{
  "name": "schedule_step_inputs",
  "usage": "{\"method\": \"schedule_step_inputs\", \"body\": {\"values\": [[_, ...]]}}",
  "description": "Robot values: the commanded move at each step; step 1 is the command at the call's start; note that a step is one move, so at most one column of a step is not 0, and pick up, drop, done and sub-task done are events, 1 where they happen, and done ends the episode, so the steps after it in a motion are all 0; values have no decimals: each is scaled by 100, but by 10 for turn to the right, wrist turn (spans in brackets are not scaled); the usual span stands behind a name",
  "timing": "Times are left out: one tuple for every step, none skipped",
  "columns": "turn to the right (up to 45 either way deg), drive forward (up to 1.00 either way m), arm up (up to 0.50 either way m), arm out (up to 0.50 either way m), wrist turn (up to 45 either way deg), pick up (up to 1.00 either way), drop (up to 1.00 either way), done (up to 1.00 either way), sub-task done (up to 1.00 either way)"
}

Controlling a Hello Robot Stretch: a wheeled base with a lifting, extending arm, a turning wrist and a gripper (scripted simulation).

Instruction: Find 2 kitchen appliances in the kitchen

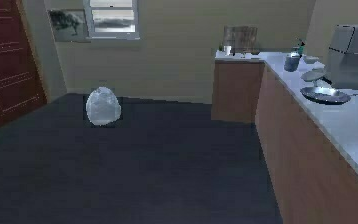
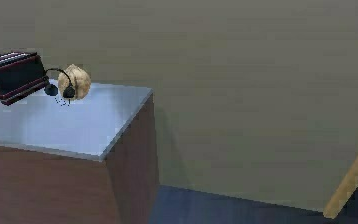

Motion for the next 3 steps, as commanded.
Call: {"method": "schedule_step_inputs", "body": {"values": [[90,0,0,0,0,0,0,0,0],[0,100,0,0,0,0,0,0,0],[30,0,0,0,0,0,0,0,0]]}}
